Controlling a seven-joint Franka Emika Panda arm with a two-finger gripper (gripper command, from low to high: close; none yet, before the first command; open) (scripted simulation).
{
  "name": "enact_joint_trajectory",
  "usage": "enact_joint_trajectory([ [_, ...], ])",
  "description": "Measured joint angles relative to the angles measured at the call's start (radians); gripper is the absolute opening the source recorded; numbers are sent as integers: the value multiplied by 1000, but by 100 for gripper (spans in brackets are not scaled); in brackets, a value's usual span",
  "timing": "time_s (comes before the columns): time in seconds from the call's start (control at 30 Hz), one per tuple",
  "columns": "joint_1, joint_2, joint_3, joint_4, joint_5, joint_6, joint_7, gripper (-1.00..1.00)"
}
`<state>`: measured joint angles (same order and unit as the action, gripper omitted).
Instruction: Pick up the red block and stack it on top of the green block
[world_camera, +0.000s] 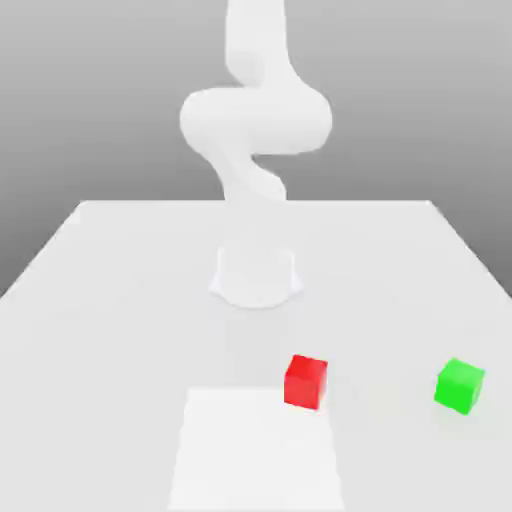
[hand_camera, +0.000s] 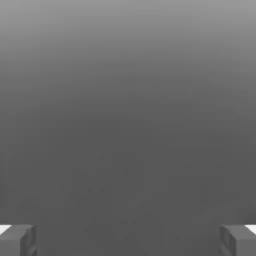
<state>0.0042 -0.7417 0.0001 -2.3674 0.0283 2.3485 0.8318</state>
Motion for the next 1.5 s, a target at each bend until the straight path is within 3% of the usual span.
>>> enact_joint_trajectory([
  [0.27,15,224,60,-257,84,182,139,0],
  [0.5,23,445,172,-506,100,366,331,0],
  [0.7,7,746,207,-569,-22,599,509,0],
  [0.87,104,891,76,-554,-157,723,610,0],
  [0.9,129,911,52,-552,-155,741,610,-100],
  [1.13,140,912,42,-552,-155,743,610,-100],
  [1.33,112,762,105,-570,-28,613,516,-100],
  [1.5,131,630,98,-592,9,501,496,-100],
])
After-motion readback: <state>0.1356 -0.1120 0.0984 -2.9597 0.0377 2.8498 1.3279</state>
